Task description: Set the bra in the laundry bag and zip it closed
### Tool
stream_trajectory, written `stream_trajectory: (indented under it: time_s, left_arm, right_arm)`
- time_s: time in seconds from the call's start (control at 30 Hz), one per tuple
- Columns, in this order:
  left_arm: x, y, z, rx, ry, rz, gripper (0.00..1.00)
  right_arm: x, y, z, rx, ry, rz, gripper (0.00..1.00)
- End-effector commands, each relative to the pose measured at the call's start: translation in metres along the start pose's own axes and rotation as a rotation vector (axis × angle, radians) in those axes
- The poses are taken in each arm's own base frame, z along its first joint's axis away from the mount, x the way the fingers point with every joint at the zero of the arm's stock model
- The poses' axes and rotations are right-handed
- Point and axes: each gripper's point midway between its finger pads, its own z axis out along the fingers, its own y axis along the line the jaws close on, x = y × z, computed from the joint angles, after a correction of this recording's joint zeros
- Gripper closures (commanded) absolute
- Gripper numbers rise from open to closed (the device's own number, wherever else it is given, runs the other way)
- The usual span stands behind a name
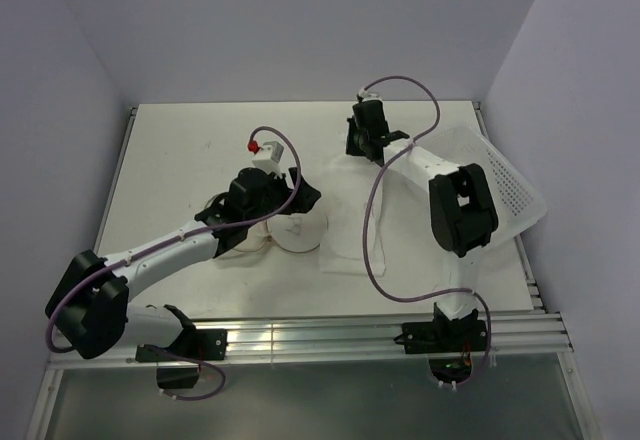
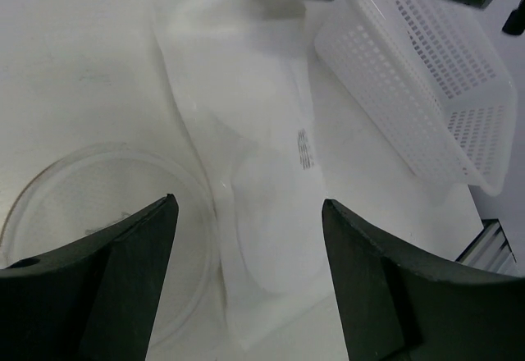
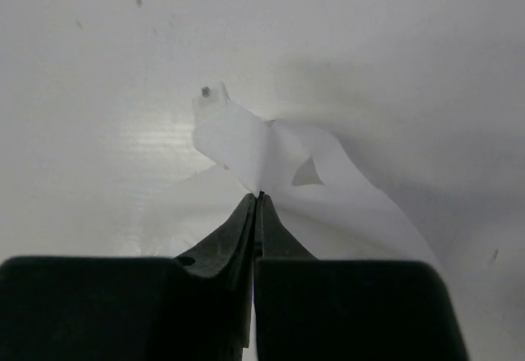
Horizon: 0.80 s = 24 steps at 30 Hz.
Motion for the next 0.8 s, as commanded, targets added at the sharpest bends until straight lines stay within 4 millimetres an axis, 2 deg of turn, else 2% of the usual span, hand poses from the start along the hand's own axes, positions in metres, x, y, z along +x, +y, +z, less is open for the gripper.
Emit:
stream_trajectory:
  time_s: [0.0,0.03,0.07,0.1,0.13,0.2,0.23,0.27,0.3,0.33,0.37,0.4,0.43,0.47,0.5,0.57,0.6,0.63,0.67,0.7,0.73,0.77]
  left_arm:
    - [0.004,-0.025,-0.003,0.076,0.007,0.022,0.22]
    - [0.009,-0.017,-0.003,0.046,0.003,0.020,0.21]
    - [0.011,-0.016,-0.005,0.050,0.000,0.014,0.19]
    - [0.013,-0.015,-0.006,0.053,0.000,0.015,0.17]
    - [0.019,-0.012,-0.007,0.055,0.005,0.016,0.15]
    - [0.026,-0.010,-0.007,0.061,0.019,0.013,0.10]
    - [0.030,-0.010,-0.007,0.075,0.026,0.014,0.08]
    - [0.036,-0.012,-0.006,0.088,0.038,0.019,0.04]
    - [0.039,-0.011,-0.006,0.088,0.040,0.027,0.02]
    - [0.043,-0.009,-0.005,0.086,0.044,0.033,0.01]
    - [0.044,-0.011,-0.005,0.100,0.040,0.051,0.01]
    - [0.044,-0.013,-0.004,0.110,0.037,0.057,0.01]
    - [0.044,-0.015,-0.005,0.124,0.033,0.066,0.01]
    - [0.041,-0.022,-0.006,0.151,0.021,0.084,0.01]
    - [0.042,-0.029,-0.008,0.183,0.029,0.095,0.01]
    - [0.036,-0.046,-0.016,0.222,0.010,0.128,0.01]
    - [0.034,-0.051,-0.021,0.231,-0.002,0.140,0.01]
    - [0.021,-0.058,-0.031,0.236,-0.049,0.144,0.01]
    - [0.021,-0.066,-0.038,0.258,-0.055,0.148,0.01]
    - [0.017,-0.067,-0.043,0.252,-0.072,0.145,0.01]
    - [0.003,-0.070,-0.054,0.247,-0.120,0.130,0.01]
    - [-0.001,-0.071,-0.058,0.245,-0.131,0.128,0.01]
  right_arm:
    - [-0.078,0.013,-0.035,-0.030,-0.261,0.031,1.00]
    - [-0.094,0.016,-0.060,-0.054,-0.321,0.043,1.00]
    - [-0.094,0.015,-0.071,-0.060,-0.331,0.047,1.00]
    - [-0.104,0.016,-0.096,-0.082,-0.395,0.066,1.00]
    - [-0.105,0.016,-0.109,-0.088,-0.419,0.073,1.00]
    - [-0.098,0.015,-0.127,-0.100,-0.434,0.076,1.00]
    - [-0.105,0.017,-0.152,-0.119,-0.477,0.082,1.00]
    - [-0.104,0.017,-0.160,-0.123,-0.485,0.082,1.00]
    - [-0.103,0.016,-0.178,-0.135,-0.497,0.084,1.00]
    - [-0.100,0.017,-0.186,-0.145,-0.501,0.080,1.00]
    - [-0.089,0.018,-0.190,-0.145,-0.485,0.066,1.00]
    - [-0.094,0.020,-0.213,-0.167,-0.526,0.072,1.00]
    - [-0.093,0.021,-0.224,-0.174,-0.544,0.074,1.00]
    - [-0.084,0.024,-0.231,-0.183,-0.546,0.067,1.00]
    - [-0.084,0.024,-0.257,-0.206,-0.577,0.072,1.00]
    - [-0.078,0.032,-0.286,-0.243,-0.609,0.056,1.00]
    - [-0.081,0.024,-0.314,-0.233,-0.652,0.071,1.00]
    - [-0.081,0.024,-0.329,-0.243,-0.669,0.074,1.00]
    - [-0.087,0.024,-0.349,-0.256,-0.699,0.081,1.00]
    - [-0.082,0.023,-0.372,-0.272,-0.713,0.084,1.00]
    - [-0.083,0.022,-0.386,-0.282,-0.730,0.088,1.00]
    - [-0.088,0.022,-0.406,-0.301,-0.757,0.098,1.00]
